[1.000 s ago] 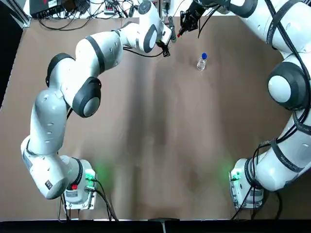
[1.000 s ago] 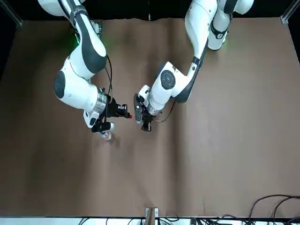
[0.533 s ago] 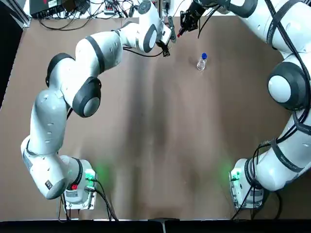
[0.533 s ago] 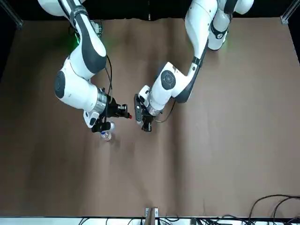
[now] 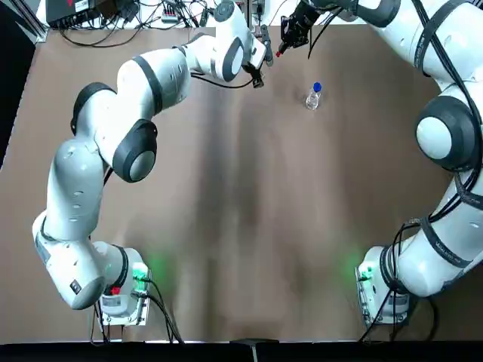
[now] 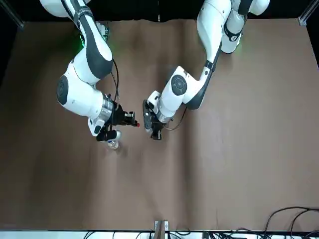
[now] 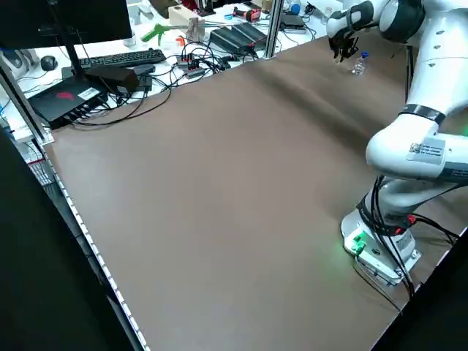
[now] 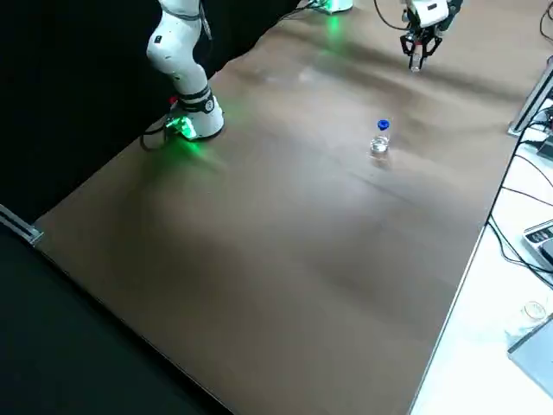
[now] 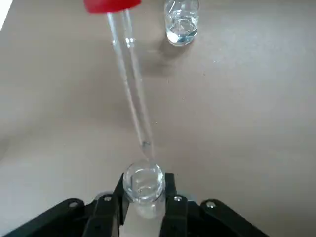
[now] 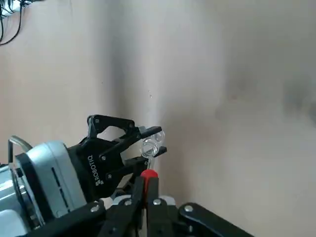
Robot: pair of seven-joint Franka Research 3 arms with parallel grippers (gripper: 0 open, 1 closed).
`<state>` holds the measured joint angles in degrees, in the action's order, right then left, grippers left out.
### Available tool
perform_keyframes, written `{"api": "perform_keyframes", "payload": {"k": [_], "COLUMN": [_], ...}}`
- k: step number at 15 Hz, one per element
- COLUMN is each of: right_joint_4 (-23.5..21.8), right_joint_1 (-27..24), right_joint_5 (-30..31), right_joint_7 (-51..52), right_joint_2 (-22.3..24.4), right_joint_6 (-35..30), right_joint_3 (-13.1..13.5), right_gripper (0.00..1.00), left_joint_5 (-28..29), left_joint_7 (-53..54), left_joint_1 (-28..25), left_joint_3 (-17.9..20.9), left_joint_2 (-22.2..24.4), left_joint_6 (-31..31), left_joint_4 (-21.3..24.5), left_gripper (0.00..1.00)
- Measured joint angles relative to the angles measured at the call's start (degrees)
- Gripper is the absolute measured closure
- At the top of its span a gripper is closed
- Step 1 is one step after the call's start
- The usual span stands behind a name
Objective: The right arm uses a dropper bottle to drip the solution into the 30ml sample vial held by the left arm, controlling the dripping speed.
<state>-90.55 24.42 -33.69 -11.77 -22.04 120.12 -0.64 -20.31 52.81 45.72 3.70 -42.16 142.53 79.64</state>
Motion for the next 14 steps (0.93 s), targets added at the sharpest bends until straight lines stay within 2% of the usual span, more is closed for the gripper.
{"api": "perform_keyframes", "payload": {"k": [9,14], "right_joint_4": [0.4,0.6], "right_joint_1": [-1.6,-3.7], "right_joint_5": [0.0,0.0], "right_joint_7": [0.0,0.0], "right_joint_2": [0.6,1.5], "right_joint_6": [0.1,-0.1], "right_joint_3": [0.7,0.8], "right_gripper": [0.95,0.95], "left_joint_5": [0.0,0.0], "left_joint_7": [0.0,1.7], "left_joint_1": [-0.2,-2.5], "left_joint_3": [0.2,0.3], "left_joint_2": [0.0,0.0], "left_joint_6": [0.0,0.0], "left_joint_4": [0.0,0.0], "left_gripper": [0.68,0.68]}}
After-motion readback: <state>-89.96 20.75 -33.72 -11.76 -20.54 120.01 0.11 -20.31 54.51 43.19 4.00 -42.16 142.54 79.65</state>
